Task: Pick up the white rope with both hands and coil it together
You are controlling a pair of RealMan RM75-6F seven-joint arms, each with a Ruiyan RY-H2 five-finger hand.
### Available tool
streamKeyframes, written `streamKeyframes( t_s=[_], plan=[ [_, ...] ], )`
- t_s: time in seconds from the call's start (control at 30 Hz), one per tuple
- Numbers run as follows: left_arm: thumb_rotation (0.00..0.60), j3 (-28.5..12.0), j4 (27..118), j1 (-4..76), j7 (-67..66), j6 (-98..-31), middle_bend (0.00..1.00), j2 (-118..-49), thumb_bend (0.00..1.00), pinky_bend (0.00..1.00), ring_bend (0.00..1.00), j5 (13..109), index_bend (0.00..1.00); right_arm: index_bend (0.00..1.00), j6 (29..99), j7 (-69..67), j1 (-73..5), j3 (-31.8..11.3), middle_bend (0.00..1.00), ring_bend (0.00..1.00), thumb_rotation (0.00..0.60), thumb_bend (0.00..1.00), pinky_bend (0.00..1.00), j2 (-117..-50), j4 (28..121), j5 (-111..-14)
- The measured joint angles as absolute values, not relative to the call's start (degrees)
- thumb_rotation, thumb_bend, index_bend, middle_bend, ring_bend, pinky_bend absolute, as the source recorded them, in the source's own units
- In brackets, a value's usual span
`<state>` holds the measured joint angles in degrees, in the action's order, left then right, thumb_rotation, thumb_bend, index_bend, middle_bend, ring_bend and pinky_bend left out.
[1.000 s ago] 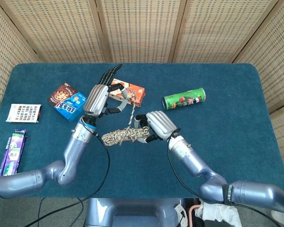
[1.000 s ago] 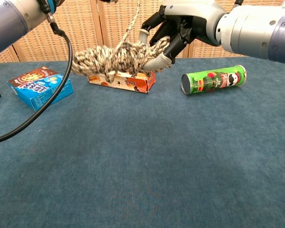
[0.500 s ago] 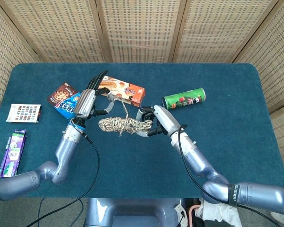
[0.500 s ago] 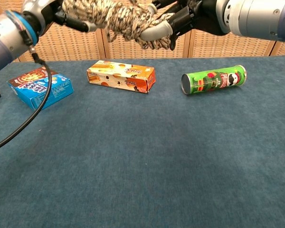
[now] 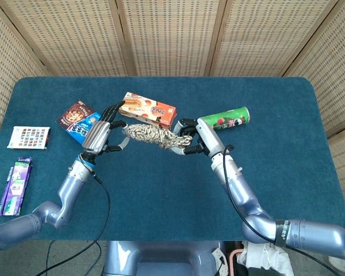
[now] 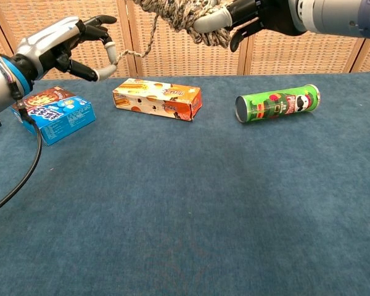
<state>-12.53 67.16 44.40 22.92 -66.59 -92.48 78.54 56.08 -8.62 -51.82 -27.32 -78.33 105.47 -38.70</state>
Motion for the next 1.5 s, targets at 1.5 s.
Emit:
streamKeyframes(
  t_s=[1.5],
  plan=[
    [0.600, -4.69, 65.71, 42.62, 14.49, -75.53, 0.00, -89.28, 0.59, 0.00, 0.00, 95.24, 0.88, 0.73, 76.53, 15.64, -57.30, -29.59, 0.78, 0.57, 0.600, 0.63, 0.59, -88.52, 101.13, -28.50]
  ],
)
